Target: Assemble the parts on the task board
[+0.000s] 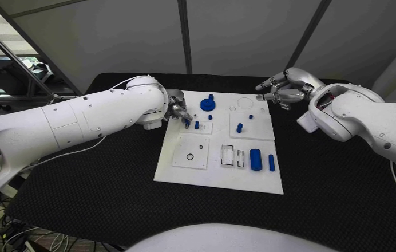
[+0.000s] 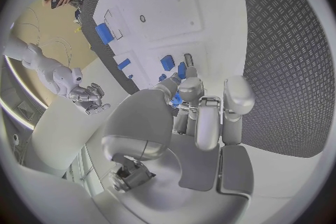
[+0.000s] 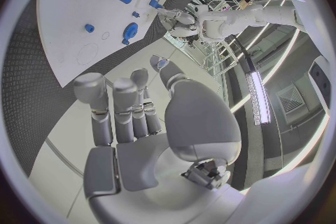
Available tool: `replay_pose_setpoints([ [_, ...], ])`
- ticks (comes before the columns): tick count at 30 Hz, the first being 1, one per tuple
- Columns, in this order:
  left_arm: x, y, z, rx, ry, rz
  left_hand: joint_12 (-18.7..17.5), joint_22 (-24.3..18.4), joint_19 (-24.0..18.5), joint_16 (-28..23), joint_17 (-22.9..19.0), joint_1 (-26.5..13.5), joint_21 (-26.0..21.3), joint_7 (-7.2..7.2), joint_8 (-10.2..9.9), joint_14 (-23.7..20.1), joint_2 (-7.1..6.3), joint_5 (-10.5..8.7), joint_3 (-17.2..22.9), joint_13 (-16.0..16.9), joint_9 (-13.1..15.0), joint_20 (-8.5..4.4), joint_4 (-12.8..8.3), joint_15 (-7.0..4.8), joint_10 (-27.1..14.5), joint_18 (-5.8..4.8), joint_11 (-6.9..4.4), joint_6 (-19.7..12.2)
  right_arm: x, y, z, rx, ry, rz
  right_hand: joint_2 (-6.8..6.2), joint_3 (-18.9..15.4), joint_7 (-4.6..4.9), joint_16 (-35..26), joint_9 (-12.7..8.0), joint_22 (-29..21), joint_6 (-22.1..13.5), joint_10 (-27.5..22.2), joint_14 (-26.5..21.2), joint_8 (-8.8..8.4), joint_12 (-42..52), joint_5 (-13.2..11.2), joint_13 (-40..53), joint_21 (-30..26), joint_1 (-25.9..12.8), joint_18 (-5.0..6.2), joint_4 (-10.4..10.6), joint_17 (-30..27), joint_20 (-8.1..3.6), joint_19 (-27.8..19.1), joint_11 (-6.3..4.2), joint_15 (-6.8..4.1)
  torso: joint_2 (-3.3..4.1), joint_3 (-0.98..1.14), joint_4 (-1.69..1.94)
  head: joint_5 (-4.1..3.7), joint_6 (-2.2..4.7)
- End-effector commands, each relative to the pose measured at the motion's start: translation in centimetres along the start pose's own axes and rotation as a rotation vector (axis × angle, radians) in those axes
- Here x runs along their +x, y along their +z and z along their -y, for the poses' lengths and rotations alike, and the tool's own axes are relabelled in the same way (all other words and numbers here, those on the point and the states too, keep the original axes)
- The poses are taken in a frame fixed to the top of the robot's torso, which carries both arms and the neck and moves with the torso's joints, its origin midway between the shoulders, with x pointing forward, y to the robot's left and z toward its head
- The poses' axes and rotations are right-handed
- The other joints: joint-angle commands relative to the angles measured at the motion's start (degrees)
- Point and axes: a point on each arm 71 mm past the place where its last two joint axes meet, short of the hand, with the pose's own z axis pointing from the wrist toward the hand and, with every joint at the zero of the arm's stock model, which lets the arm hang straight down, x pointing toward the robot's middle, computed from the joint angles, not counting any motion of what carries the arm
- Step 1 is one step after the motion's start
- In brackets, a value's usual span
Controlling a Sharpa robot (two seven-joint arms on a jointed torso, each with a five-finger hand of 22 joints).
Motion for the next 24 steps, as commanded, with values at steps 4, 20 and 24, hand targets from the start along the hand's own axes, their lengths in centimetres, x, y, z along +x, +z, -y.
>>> replay_pose_setpoints([
  [4,0.03,-0.29,0.36,0.01,0.033,0.048,0.3,0.2,0.5,0.2,10.5,-0.5,0.3,-0.34,0.4,4.5,-0.11,0.35,9.3,0.1,0.2,0.15,-8.7,-0.35,0.8,-1.05,-0.33,0.0,-0.04,0.01,-0.2,-0.011,-0.002,-0.003,-0.02,0.2,0.1,-0.3,0.0,0.1,-0.4,-0.1,0.4,-0.08,0.3,0.1,0.1,-0.2,-0.5,0.28,0.1,0.1,-0.11,0.4,0.1,-0.04,0.02,-0.01,-0.04,-0.01,-0.11],
  [20,0.35,-0.57,0.07,0.017,0.105,0.03,0.2,0.1,0.4,0.2,10.5,-0.6,0.2,-0.37,0.4,4.6,-0.38,0.3,9.8,0.0,0.3,0.1,-9.1,-0.38,0.8,-1.02,-0.38,0.0,-0.05,0.04,-0.16,-0.011,-0.002,-0.003,-0.01,0.2,0.09,-0.3,0.0,0.1,-0.3,0.0,0.4,-0.06,0.3,0.1,0.0,-0.2,-0.7,0.27,0.1,0.1,-0.11,0.4,0.09,-0.05,0.01,-0.05,-0.01,0.02,-0.05],
  [24,0.33,-0.59,0.04,0.016,0.119,0.034,0.3,0.1,0.5,0.2,10.5,-0.6,0.2,-0.37,0.4,4.6,-0.47,0.3,9.9,0.1,0.4,0.1,-9.2,-0.39,0.8,-1.03,-0.38,0.0,-0.03,0.06,-0.17,-0.012,-0.002,-0.004,-0.01,0.2,0.09,-0.3,0.0,0.1,-0.3,0.0,0.4,-0.06,0.3,0.1,0.0,-0.2,-0.7,0.27,0.1,0.1,-0.11,0.4,0.09,-0.05,0.0,-0.03,-0.03,0.08,-0.05],
])
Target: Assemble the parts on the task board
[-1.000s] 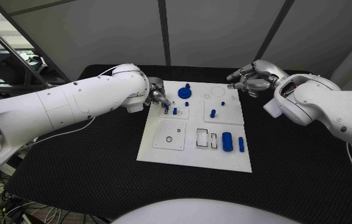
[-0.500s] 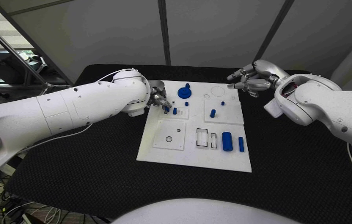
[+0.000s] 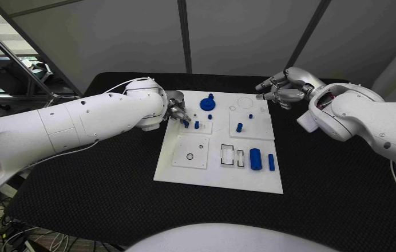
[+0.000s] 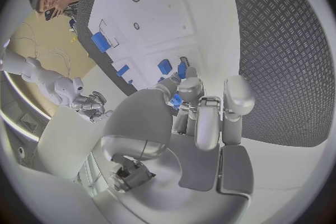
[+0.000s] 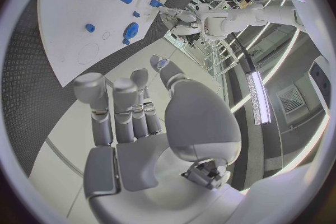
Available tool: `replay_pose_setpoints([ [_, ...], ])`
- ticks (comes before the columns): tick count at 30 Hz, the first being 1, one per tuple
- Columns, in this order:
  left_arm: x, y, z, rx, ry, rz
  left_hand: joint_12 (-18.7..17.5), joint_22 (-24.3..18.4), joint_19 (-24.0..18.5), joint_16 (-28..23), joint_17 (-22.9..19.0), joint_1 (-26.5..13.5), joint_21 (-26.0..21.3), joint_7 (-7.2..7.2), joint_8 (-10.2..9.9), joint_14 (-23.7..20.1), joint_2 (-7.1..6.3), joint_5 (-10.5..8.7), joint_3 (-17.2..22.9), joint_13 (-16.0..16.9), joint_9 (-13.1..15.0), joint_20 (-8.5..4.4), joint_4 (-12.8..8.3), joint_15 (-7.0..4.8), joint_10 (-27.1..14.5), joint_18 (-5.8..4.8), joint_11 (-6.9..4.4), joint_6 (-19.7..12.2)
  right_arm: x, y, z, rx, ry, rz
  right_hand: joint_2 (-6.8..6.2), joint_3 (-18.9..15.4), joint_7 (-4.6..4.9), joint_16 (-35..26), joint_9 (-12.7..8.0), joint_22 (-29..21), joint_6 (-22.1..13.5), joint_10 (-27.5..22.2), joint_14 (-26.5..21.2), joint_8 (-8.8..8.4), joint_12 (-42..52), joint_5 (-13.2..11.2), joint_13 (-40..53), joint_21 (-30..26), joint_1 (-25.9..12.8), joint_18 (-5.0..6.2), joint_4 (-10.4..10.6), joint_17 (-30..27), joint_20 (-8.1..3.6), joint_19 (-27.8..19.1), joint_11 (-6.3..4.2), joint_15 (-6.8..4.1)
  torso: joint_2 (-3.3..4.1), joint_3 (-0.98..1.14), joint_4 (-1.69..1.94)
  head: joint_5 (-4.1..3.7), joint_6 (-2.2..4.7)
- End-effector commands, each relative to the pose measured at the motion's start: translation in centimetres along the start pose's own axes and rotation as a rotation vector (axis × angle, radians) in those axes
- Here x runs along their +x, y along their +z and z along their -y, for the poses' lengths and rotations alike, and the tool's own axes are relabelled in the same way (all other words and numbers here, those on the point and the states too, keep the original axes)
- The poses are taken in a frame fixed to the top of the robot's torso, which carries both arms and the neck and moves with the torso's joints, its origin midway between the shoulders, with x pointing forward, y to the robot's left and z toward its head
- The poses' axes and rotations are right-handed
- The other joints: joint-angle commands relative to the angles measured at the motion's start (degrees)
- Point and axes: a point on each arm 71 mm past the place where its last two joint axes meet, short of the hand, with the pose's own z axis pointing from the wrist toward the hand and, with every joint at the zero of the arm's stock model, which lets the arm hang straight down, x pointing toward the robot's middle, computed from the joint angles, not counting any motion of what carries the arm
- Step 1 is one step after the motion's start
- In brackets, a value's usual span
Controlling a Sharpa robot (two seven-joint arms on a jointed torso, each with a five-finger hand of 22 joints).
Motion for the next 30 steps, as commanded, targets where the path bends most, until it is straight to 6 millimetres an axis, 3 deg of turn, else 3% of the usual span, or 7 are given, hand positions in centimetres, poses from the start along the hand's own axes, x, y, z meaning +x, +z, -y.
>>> replay_pose_setpoints([
  [1,-0.06,-0.06,0.12,0.008,0.042,0.002,0.3,0.0,0.3,0.2,10.5,-0.1,0.2,-0.37,0.2,4.6,0.0,0.38,9.1,0.1,0.1,-0.11,-8.7,-0.4,0.7,-1.04,-0.29,0.0,-0.01,0.04,-0.22,-0.013,-0.002,-0.004,-0.01,0.2,0.09,-0.3,0.0,0.1,-0.3,0.0,0.5,-0.06,0.3,0.1,0.0,-0.2,-0.7,0.27,0.1,0.1,-0.11,0.4,0.09,-0.05,-0.03,0.01,0.01,0.11,0.04],
  [30,0.35,0.11,0.21,0.02,0.073,-0.043,-0.1,-0.2,0.1,0.1,10.3,-0.1,0.0,-0.34,0.2,4.5,-0.4,0.16,9.6,-0.2,0.3,-0.13,-9.1,-0.39,0.6,-0.99,-0.27,0.0,-0.02,0.05,-0.17,-0.013,-0.002,-0.006,-0.01,0.2,0.09,-0.3,0.0,0.1,-0.3,0.0,0.5,-0.06,0.3,0.1,0.0,-0.2,-0.7,0.27,0.1,0.1,-0.11,0.4,0.09,-0.05,-0.02,0.0,0.01,0.37,-0.22],
])
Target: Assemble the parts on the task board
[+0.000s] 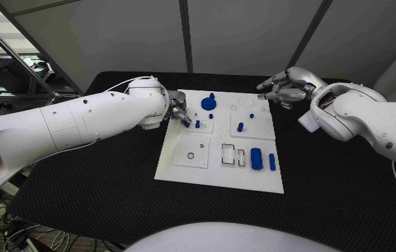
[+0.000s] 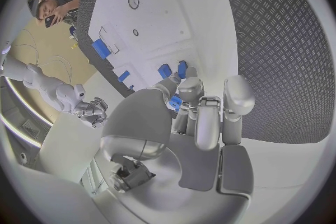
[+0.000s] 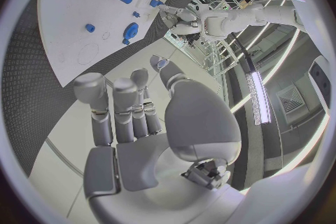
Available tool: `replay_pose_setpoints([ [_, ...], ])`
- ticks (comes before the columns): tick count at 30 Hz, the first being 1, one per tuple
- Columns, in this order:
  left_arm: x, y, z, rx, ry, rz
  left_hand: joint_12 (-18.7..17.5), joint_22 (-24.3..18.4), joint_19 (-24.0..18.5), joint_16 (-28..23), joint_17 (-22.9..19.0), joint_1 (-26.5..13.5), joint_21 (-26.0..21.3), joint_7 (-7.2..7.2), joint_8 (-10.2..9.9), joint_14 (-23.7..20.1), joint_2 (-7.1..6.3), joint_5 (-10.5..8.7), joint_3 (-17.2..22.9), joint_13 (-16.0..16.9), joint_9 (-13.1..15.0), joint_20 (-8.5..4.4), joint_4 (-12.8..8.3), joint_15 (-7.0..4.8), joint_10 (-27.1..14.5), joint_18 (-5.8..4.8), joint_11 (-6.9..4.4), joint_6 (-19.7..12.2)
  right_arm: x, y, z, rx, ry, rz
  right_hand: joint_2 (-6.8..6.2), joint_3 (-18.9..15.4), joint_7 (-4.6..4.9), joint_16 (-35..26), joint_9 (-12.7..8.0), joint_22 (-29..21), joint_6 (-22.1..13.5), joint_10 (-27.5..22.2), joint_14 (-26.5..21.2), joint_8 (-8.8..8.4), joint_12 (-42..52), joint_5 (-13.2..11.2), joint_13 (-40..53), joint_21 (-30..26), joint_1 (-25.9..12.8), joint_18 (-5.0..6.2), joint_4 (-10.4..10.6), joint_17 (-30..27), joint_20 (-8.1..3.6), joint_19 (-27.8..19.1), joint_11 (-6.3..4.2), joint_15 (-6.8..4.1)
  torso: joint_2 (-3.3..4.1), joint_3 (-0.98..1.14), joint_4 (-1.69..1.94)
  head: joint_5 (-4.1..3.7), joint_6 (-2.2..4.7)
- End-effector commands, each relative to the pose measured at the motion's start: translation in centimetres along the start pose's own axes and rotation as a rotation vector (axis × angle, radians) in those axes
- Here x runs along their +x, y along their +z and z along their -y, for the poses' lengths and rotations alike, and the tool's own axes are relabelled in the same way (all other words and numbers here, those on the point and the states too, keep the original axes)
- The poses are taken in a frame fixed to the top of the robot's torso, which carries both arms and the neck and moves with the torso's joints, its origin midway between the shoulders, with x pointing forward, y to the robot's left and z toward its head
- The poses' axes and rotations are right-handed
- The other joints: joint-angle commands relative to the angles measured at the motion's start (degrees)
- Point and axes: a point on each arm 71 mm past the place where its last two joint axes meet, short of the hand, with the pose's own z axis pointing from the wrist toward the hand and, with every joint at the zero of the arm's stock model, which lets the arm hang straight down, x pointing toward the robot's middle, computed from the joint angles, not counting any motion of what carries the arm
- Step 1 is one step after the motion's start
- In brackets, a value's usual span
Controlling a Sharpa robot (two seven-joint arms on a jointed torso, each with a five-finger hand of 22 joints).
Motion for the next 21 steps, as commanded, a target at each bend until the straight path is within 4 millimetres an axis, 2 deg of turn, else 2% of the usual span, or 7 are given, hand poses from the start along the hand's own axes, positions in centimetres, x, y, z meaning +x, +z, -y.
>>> replay_pose_setpoints([
  [1,0.23,0.08,0.05,0.006,0.02,-0.021,-0.1,-0.1,0.1,0.1,10.3,0.4,0.0,-0.35,0.4,4.7,0.17,-0.14,8.9,-0.1,0.1,-0.13,-8.4,-0.34,0.6,-0.98,-0.27,0.0,-0.03,0.03,-0.19,-0.013,-0.002,-0.005,-0.01,0.2,0.09,-0.3,0.0,0.1,-0.3,0.0,0.5,-0.06,0.3,0.1,0.0,-0.2,-0.7,0.27,0.1,0.1,-0.11,0.4,0.09,-0.05,0.02,0.0,0.0,0.0,0.02],
  [21,0.29,0.37,0.1,-0.002,0.017,0.006,0.0,0.1,0.2,0.1,10.4,0.5,0.1,-0.33,0.4,4.7,0.16,-0.13,9.1,0.0,0.1,-0.13,-8.5,-0.33,0.6,-1.03,-0.26,0.0,-0.04,0.04,-0.18,-0.014,-0.002,-0.004,-0.01,0.2,0.09,-0.3,0.0,0.1,-0.3,0.0,0.5,-0.06,0.3,0.1,0.0,-0.2,-0.7,0.27,0.1,0.1,-0.11,0.4,0.09,-0.05,0.02,0.01,0.0,-0.07,-0.04],
])
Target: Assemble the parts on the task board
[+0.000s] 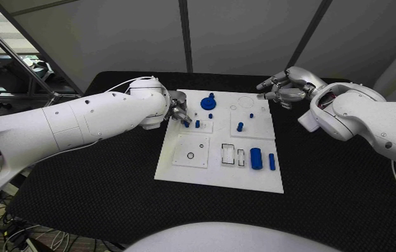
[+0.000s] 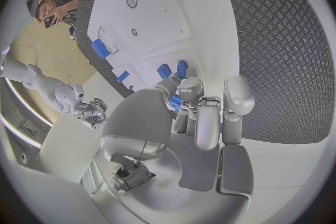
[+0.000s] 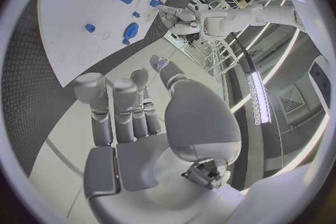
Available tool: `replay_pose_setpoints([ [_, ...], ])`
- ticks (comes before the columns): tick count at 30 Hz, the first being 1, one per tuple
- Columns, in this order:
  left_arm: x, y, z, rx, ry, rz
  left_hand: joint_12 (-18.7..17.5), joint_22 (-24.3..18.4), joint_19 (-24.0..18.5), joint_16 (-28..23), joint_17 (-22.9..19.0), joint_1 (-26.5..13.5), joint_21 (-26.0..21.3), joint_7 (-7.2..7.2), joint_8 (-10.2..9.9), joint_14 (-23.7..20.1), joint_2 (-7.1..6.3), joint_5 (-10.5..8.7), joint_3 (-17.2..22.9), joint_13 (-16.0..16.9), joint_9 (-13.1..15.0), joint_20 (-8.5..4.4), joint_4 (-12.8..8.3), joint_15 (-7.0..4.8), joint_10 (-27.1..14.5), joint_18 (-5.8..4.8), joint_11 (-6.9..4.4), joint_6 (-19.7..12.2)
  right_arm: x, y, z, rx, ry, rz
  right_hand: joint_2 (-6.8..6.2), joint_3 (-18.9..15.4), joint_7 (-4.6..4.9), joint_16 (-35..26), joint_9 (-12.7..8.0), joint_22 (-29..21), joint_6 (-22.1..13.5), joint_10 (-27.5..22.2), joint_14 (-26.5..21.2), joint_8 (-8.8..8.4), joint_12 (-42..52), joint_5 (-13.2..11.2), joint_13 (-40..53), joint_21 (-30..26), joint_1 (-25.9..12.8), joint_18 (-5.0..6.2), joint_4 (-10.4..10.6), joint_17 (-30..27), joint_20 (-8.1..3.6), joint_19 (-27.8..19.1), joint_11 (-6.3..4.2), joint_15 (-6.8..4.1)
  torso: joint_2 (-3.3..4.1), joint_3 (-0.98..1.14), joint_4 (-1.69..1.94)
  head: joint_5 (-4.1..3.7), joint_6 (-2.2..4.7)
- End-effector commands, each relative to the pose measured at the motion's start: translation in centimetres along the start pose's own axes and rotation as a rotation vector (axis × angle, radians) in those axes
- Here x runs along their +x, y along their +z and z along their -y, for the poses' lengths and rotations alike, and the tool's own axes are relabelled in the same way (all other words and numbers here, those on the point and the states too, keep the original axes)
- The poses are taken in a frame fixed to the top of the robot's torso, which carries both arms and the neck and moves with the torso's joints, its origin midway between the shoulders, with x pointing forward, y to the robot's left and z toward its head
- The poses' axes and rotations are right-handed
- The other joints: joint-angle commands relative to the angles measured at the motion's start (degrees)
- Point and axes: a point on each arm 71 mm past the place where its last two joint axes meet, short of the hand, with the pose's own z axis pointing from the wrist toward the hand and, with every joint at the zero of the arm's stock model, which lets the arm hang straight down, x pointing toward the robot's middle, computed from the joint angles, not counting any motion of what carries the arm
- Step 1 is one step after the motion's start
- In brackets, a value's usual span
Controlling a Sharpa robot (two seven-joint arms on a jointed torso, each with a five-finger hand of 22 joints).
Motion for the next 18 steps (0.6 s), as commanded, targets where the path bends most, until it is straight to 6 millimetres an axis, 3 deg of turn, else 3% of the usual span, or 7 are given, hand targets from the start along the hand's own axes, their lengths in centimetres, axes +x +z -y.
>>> replay_pose_setpoints([
  [1,0.21,0.05,0.02,-0.001,0.015,0.004,0.0,0.1,0.3,0.1,10.4,0.4,0.1,-0.33,0.2,4.6,0.08,-0.05,8.8,0.0,0.1,-0.13,-8.5,-0.41,0.6,-1.04,-0.26,0.0,-0.04,0.02,-0.19,-0.014,-0.002,-0.004,-0.01,0.2,0.09,-0.3,0.0,0.1,-0.3,0.0,0.5,-0.05,0.3,0.1,0.0,-0.2,-0.7,0.27,0.1,0.1,-0.11,0.4,0.09,-0.05,-0.01,0.0,0.01,-0.01,-0.02],
  [18,0.84,-0.63,0.2,0.018,0.008,0.021,0.8,1.0,1.0,0.4,10.8,0.2,0.9,-0.4,0.4,4.8,-0.17,0.35,9.5,0.3,0.4,-0.2,-8.9,-0.5,1.1,-1.25,-0.34,0.4,-0.06,0.01,-0.16,-0.013,-0.002,-0.005,0.0,0.3,0.09,-0.4,0.0,0.1,-0.3,0.0,0.5,-0.06,0.5,0.1,0.1,-0.3,-0.8,0.27,0.2,0.1,-0.12,0.5,0.09,-0.06,-0.03,0.07,0.01,0.23,-0.01],
])
